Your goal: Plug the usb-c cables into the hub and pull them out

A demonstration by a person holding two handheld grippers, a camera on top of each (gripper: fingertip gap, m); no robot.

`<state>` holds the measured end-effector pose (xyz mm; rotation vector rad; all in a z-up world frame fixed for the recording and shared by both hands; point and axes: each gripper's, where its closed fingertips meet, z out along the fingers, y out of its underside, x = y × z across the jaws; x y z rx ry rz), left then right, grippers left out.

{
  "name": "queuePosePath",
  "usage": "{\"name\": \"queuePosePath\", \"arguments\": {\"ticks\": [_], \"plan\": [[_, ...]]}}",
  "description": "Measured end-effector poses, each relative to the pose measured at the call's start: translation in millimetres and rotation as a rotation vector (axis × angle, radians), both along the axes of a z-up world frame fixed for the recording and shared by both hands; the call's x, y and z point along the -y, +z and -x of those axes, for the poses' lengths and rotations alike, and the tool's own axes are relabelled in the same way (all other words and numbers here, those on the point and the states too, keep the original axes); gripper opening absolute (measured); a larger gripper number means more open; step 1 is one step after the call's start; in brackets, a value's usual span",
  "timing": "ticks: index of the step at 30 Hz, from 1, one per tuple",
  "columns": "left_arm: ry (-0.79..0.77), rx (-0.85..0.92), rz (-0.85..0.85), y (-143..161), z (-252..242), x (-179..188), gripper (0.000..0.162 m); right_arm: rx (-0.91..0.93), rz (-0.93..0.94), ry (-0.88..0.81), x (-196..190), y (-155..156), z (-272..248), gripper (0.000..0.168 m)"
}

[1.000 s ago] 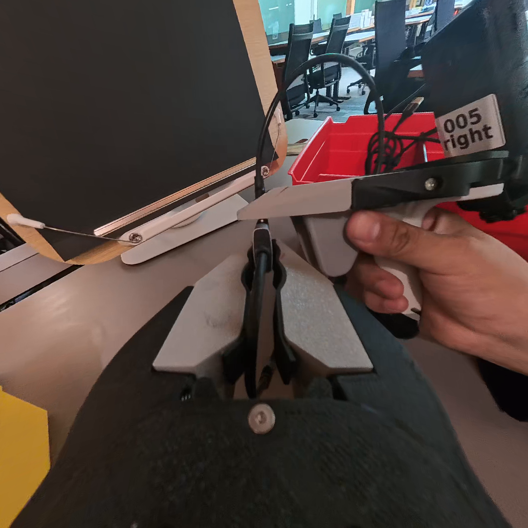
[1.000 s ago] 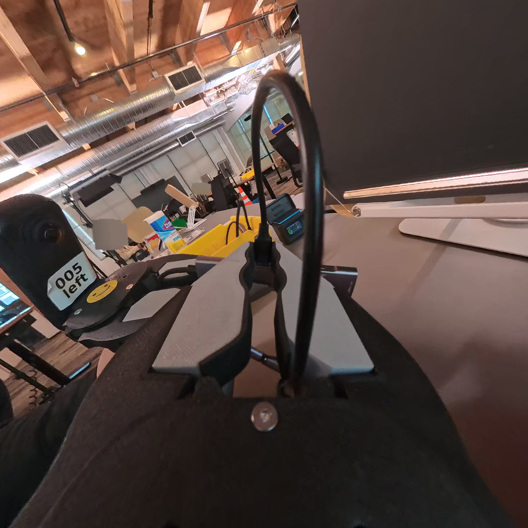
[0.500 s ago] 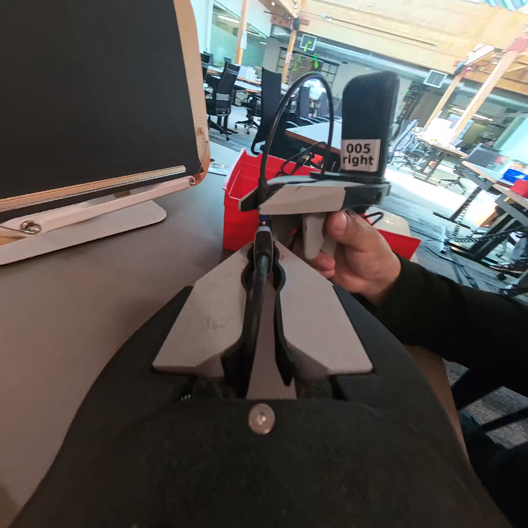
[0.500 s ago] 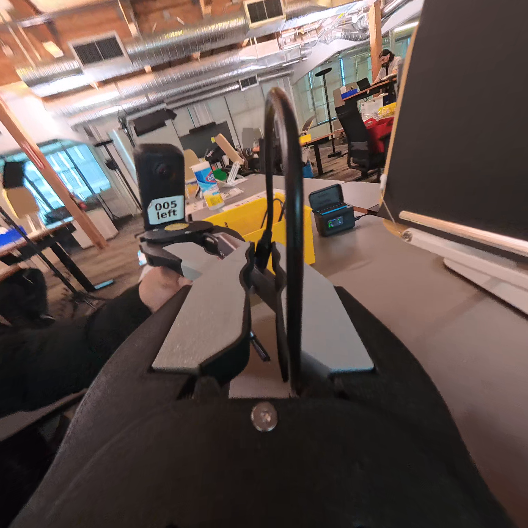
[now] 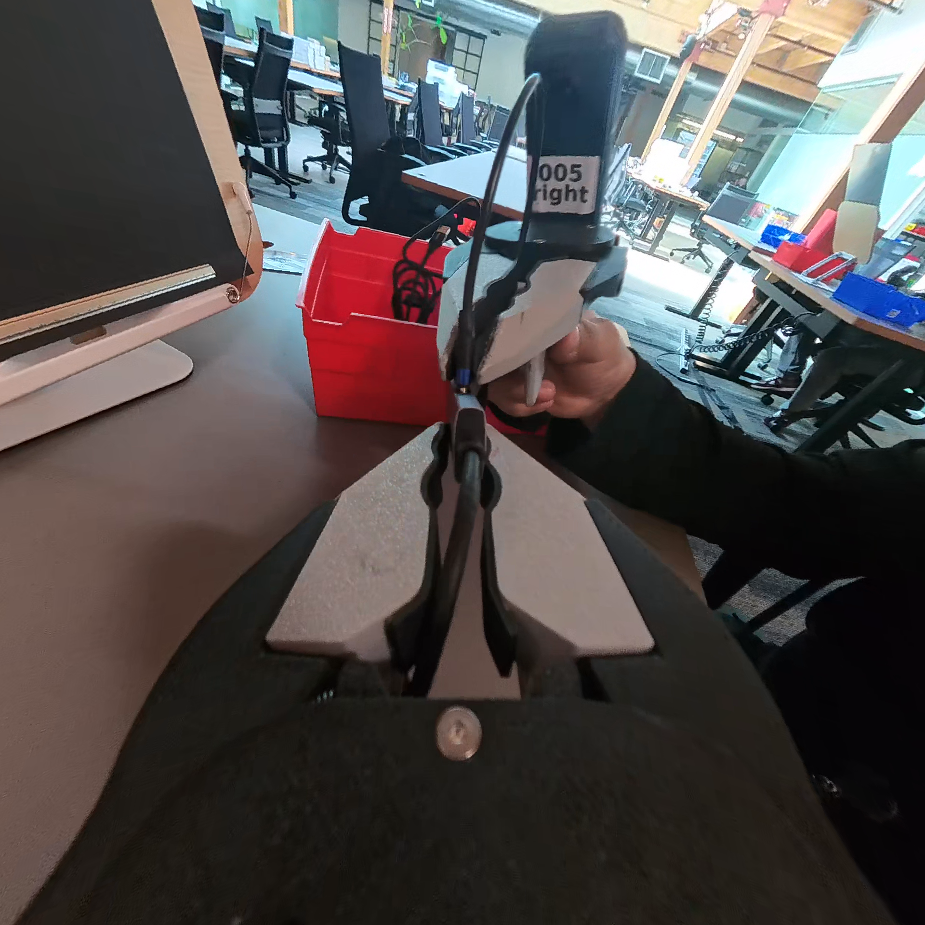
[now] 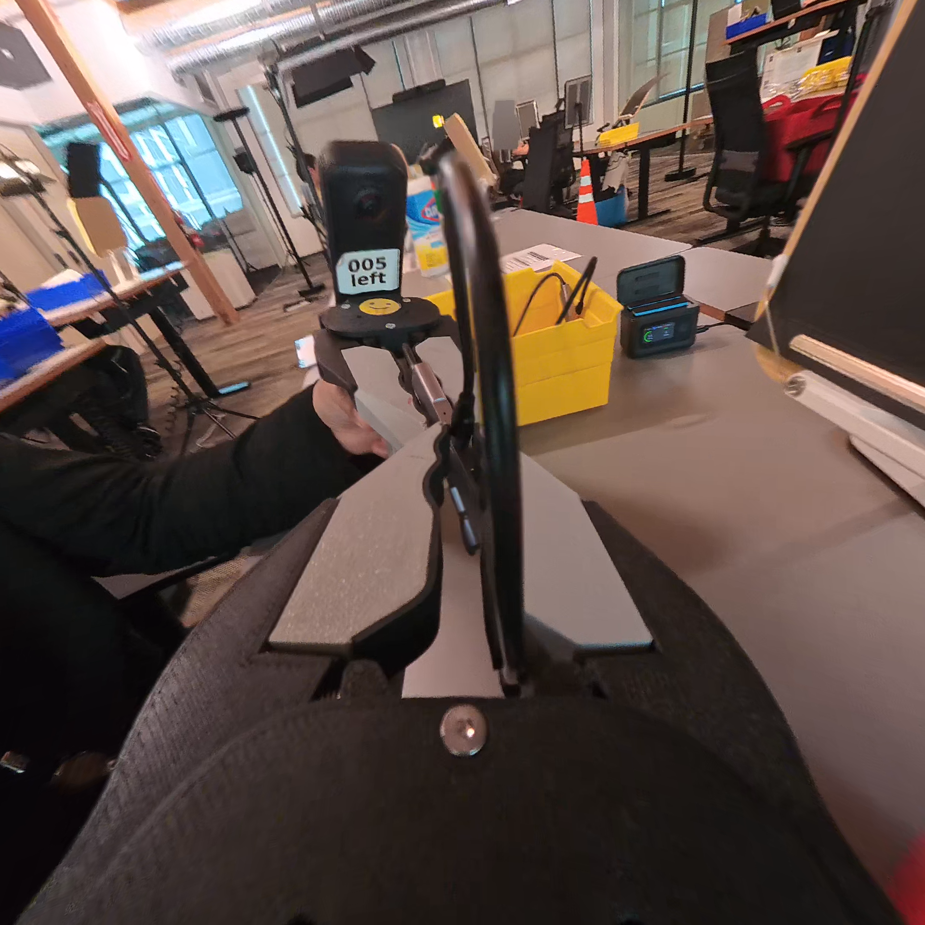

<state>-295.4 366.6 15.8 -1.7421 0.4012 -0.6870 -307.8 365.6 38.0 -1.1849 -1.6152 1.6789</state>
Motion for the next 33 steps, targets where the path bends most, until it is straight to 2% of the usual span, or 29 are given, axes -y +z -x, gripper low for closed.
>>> {"name": "queuePosePath", "arguments": {"ticks": [5,10,16,21,29,33], "plan": [[-0.021,-0.017,0.003,-1,-2,3,0.007,-0.007,-0.132,-0.028,1,-3,-2,0.007],[-0.085,0.106,0.056,2,-8,8,0.007,-0.019,-0.131,0.0,5,-1,-5,0.007],[-0.119,0.158,0.054,6,-10,12,0.007,-0.053,-0.193,-0.005,9,2,-7,0.007],[-0.126,0.22,0.018,14,-15,10,0.007,-0.055,-0.085,0.047,13,7,-9,0.005],[-0.048,0.161,-0.044,17,-14,2,0.008,-0.062,0.01,0.056,9,9,-7,0.005],[-0.07,0.172,-0.053,19,-19,3,0.008,-0.086,0.009,0.085,12,12,-11,0.006]]}}
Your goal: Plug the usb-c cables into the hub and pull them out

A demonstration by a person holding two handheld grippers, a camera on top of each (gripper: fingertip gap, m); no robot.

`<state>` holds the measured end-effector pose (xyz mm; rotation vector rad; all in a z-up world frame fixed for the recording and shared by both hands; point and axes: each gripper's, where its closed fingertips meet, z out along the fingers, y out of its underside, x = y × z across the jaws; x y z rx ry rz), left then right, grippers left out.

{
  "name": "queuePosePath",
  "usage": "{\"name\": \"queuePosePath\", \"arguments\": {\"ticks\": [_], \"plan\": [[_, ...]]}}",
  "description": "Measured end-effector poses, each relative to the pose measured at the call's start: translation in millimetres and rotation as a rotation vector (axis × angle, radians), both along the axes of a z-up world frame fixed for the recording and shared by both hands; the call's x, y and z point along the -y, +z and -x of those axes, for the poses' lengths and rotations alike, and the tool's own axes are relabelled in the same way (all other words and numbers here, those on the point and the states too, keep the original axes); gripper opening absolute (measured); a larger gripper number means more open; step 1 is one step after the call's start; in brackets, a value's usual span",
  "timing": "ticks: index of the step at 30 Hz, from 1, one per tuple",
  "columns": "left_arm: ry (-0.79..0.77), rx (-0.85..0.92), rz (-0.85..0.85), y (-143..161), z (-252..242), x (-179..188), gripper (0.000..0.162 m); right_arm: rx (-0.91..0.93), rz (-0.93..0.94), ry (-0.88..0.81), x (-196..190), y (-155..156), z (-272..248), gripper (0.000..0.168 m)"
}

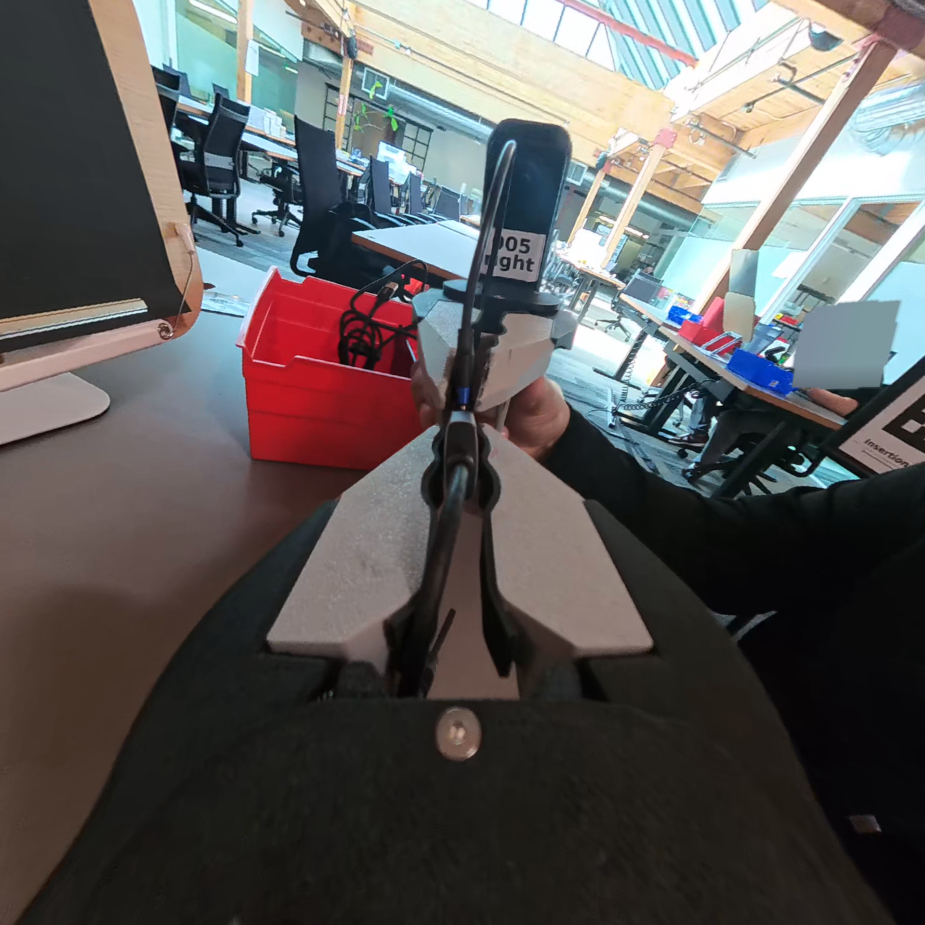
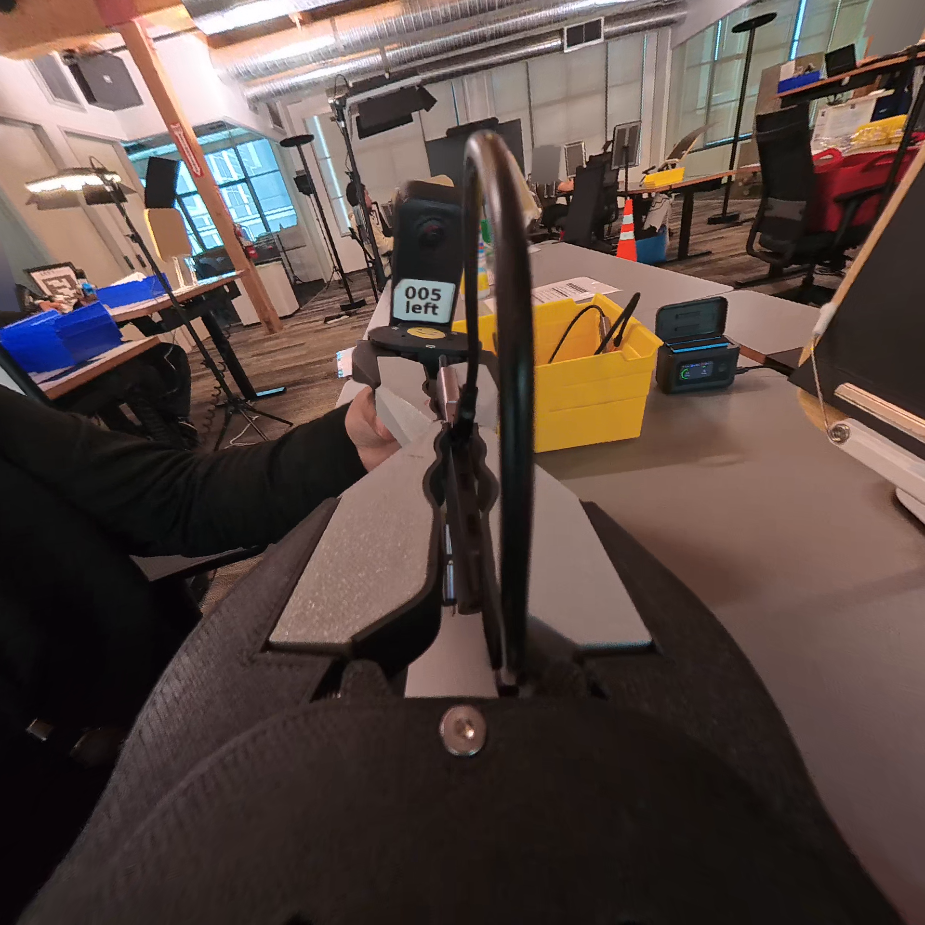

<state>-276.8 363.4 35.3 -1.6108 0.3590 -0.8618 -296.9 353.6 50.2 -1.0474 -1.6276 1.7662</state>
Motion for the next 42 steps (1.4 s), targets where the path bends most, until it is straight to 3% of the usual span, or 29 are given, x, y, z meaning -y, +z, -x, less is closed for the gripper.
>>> {"name": "queuePosePath", "arguments": {"ticks": [4,8,20,27,32,39,42], "plan": [[0.026,0.036,-0.019,3,2,-3,0.008,-0.018,-0.009,-0.046,-3,3,3,0.003],[0.111,0.084,-0.055,13,0,-8,0.007,-0.067,0.153,-0.018,-8,14,1,0.001],[0.141,0.124,-0.068,18,13,-6,0.008,-0.126,0.38,-0.034,-8,21,13,0.001],[0.125,0.151,-0.083,22,15,-4,0.008,-0.149,0.411,-0.012,-6,26,14,0.001],[0.086,0.149,-0.079,20,15,-3,0.007,-0.113,0.278,-0.045,-3,21,14,0.003],[0.167,-0.02,-0.072,7,13,-10,0.007,-0.077,-0.1,-0.225,-18,8,10,0.016],[0.169,-0.051,-0.053,1,13,-12,0.007,-0.083,-0.24,-0.251,-17,4,8,0.012]]}}
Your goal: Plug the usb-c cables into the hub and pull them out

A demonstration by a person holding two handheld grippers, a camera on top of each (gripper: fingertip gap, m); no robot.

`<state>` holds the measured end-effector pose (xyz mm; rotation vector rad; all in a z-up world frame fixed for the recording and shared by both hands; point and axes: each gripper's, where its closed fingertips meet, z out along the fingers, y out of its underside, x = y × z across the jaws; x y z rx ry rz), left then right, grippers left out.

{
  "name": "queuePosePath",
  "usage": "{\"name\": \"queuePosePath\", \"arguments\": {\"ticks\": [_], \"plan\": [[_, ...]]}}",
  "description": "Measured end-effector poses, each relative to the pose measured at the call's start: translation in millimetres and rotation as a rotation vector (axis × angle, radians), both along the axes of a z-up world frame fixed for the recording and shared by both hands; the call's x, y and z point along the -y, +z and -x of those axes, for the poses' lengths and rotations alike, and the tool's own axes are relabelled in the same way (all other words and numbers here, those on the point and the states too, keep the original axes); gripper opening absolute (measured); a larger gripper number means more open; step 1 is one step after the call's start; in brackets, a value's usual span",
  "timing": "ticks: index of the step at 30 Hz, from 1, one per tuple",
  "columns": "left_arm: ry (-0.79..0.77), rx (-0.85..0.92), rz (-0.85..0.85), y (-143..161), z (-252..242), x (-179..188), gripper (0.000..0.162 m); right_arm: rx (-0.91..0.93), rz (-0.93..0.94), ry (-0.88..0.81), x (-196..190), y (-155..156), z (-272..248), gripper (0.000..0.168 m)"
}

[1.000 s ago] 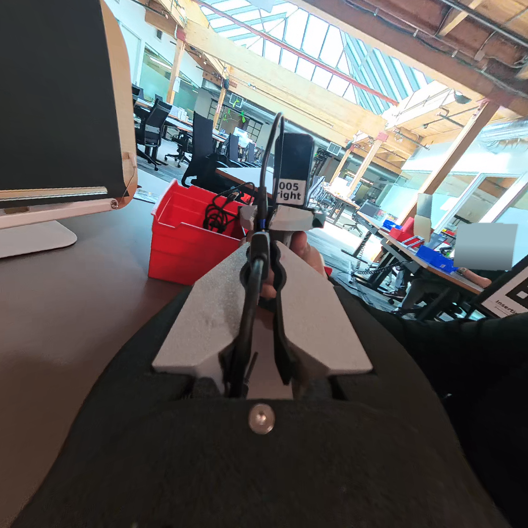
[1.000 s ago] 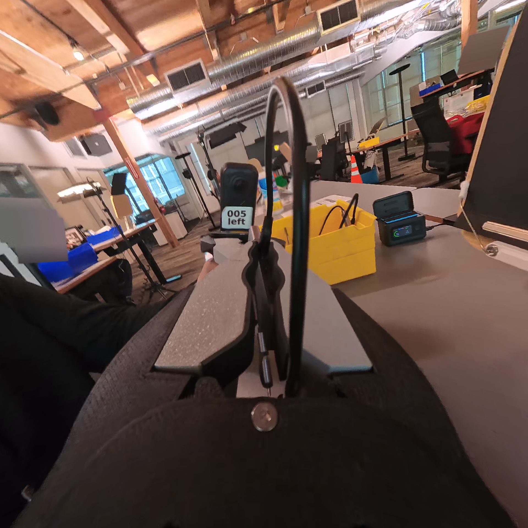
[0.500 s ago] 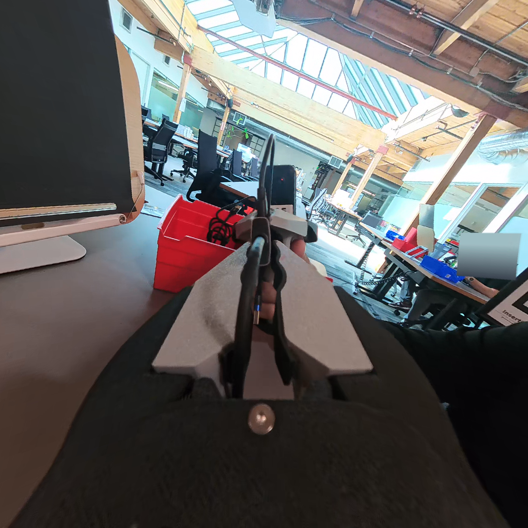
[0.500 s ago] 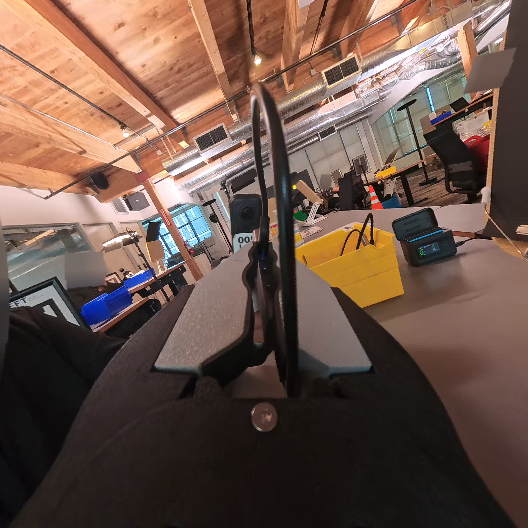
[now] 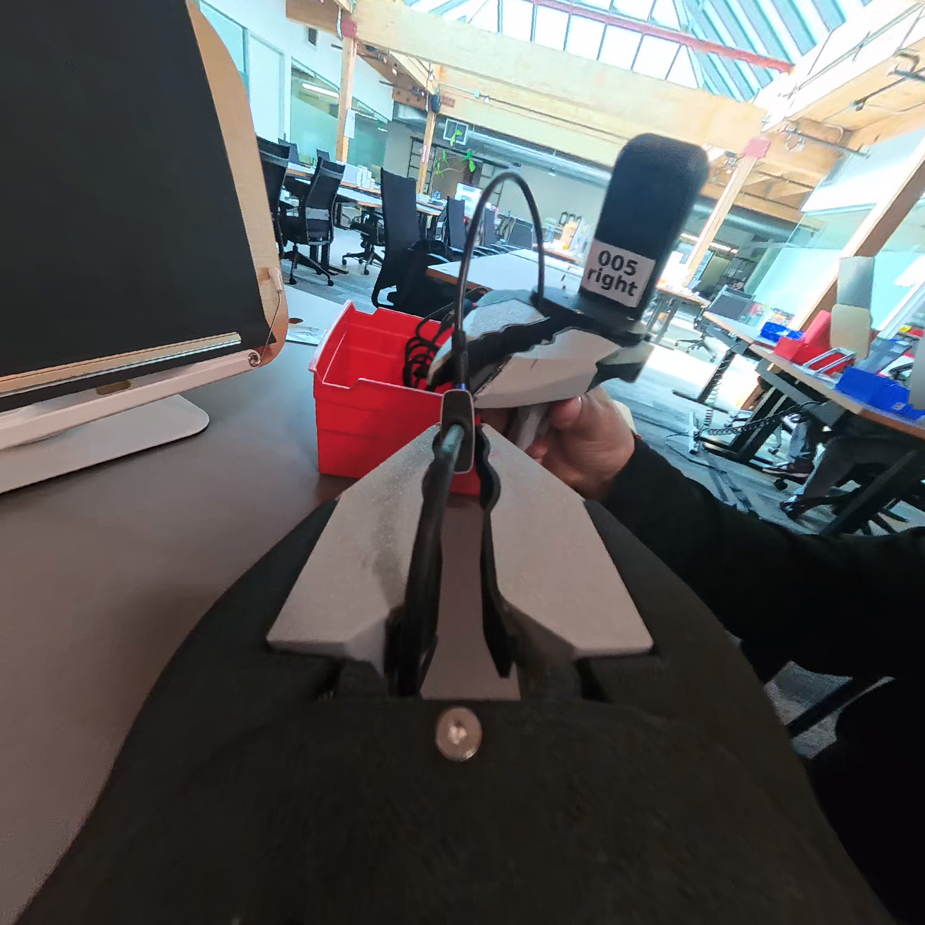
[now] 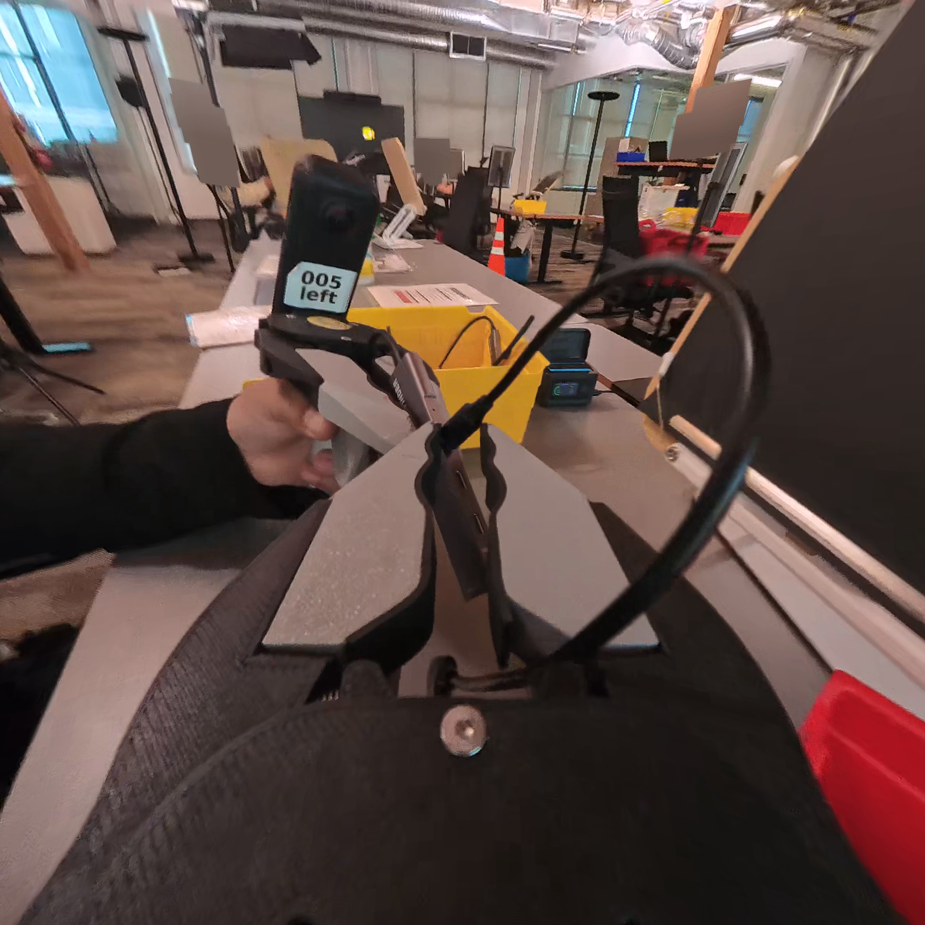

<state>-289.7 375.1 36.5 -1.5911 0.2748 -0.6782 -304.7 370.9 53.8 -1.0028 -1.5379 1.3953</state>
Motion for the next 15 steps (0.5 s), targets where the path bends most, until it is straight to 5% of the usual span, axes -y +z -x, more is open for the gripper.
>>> {"name": "queuePosePath", "arguments": {"ticks": [10,15], "plan": [[-0.196,0.249,0.056,8,-5,12,0.007,-0.027,-0.03,0.052,11,5,-5,0.008],[-0.185,0.236,0.062,5,-4,11,0.007,-0.017,-0.056,0.035,9,2,-4,0.009]]}}
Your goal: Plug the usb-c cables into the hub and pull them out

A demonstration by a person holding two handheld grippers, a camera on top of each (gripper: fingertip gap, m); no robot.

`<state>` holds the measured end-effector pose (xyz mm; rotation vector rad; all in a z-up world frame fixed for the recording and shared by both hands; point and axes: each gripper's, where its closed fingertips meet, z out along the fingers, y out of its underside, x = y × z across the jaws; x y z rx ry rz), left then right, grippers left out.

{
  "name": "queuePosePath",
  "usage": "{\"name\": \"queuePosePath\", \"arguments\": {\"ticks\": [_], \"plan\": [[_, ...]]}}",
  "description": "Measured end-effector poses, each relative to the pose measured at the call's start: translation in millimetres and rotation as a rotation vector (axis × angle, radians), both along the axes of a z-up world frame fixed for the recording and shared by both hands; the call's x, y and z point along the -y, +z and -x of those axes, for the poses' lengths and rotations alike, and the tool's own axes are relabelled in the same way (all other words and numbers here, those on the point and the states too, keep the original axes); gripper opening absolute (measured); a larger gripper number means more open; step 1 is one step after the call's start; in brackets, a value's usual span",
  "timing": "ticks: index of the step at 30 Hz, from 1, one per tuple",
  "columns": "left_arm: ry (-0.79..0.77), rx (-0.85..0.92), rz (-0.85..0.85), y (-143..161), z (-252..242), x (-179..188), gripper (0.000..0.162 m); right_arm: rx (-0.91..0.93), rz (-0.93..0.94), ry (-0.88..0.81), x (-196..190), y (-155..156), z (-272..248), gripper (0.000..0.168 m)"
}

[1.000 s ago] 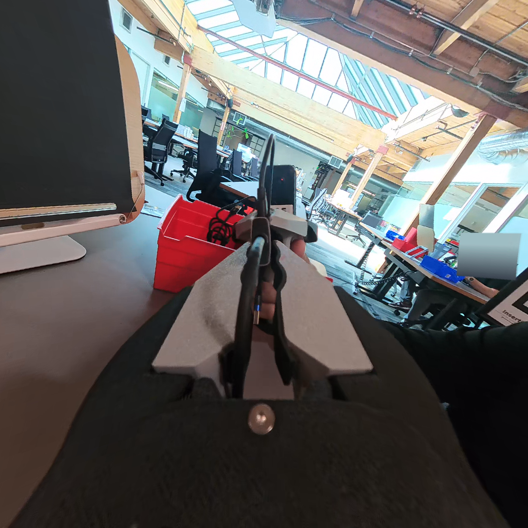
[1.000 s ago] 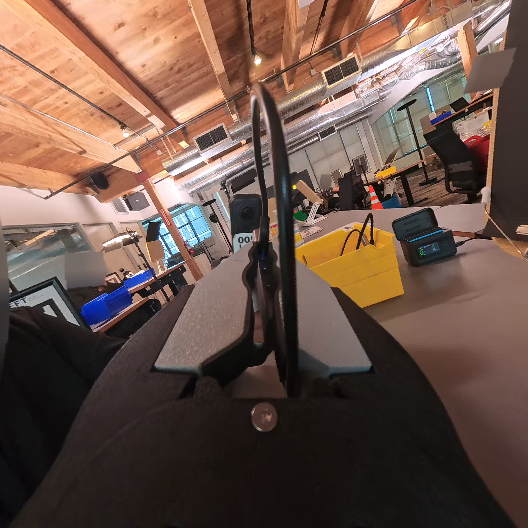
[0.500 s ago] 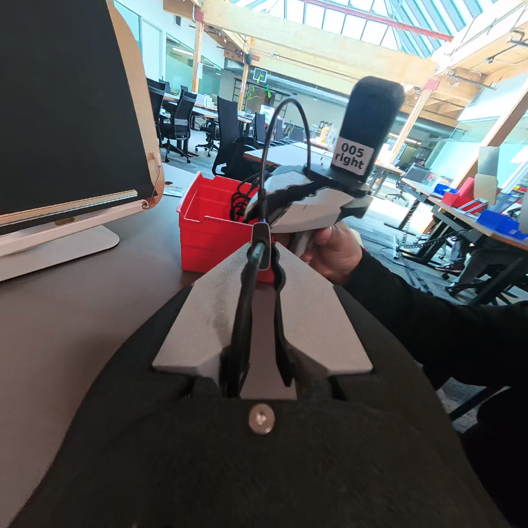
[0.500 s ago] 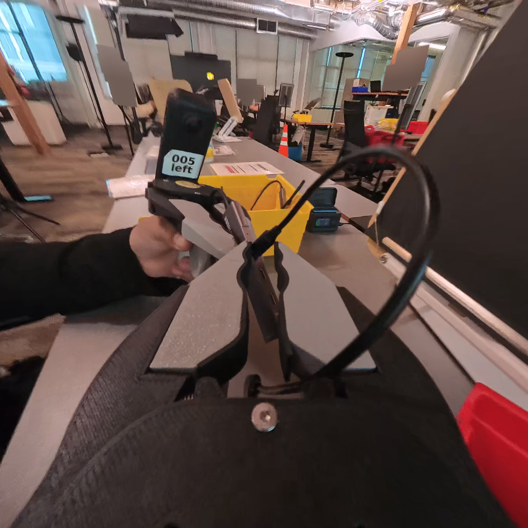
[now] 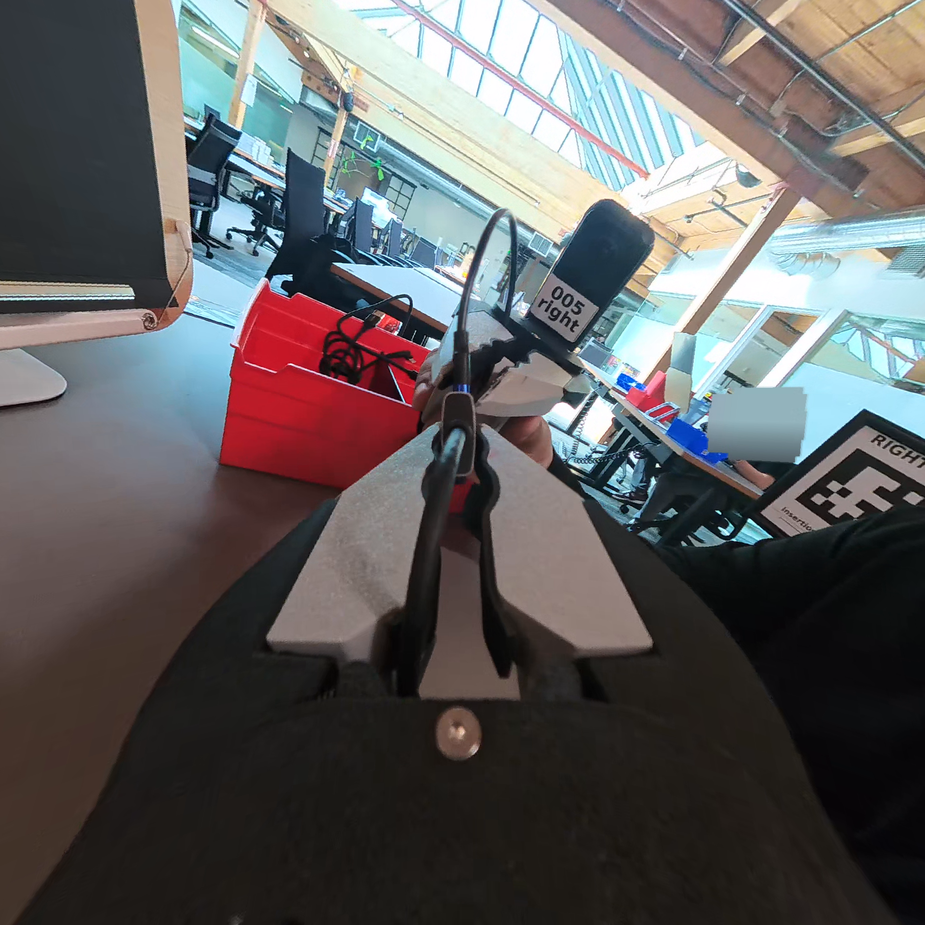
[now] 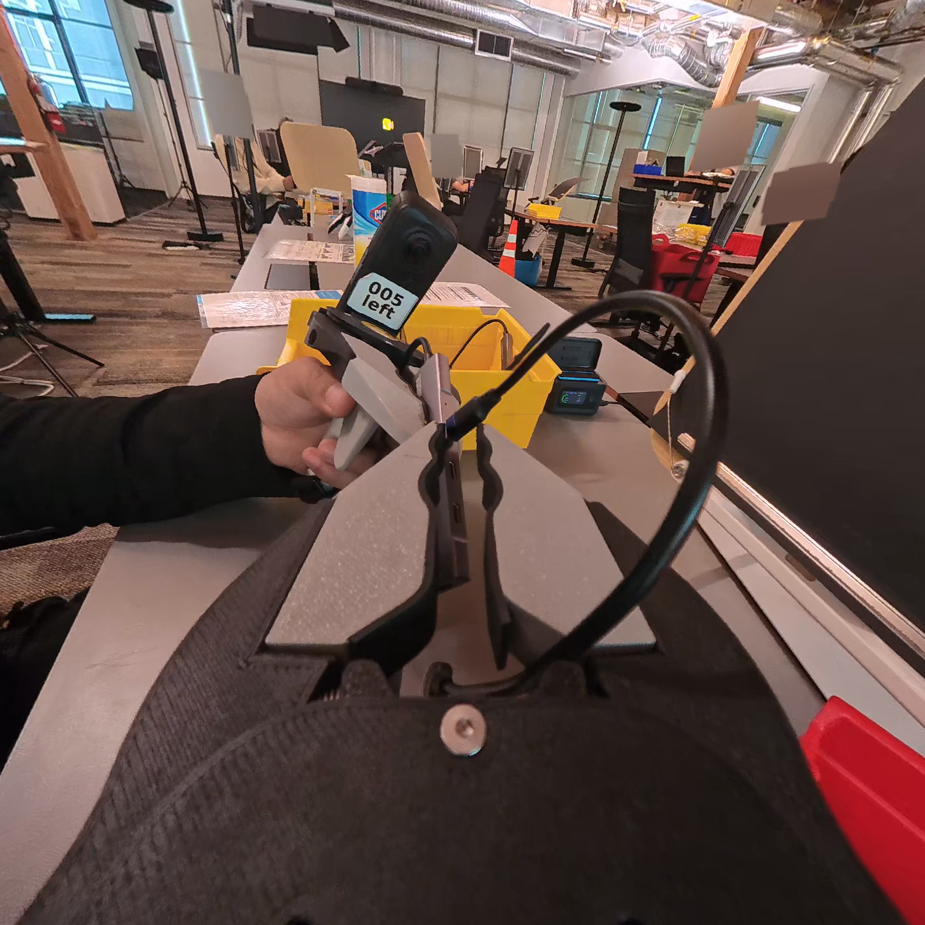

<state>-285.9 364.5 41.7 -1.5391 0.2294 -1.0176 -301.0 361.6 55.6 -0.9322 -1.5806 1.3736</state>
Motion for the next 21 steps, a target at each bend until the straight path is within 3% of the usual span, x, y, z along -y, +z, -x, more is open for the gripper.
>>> {"name": "queuePosePath", "arguments": {"ticks": [5,13,21], "plan": [[0.001,0.011,0.017,-4,1,-3,0.007,-0.012,-0.123,-0.06,-2,-4,1,0.011],[-0.065,0.047,-0.022,2,-9,3,0.008,0.01,0.158,0.087,5,4,-1,0.013],[-0.037,-0.018,-0.07,5,-11,4,0.008,0.023,0.308,0.191,13,7,-2,0.006]]}}
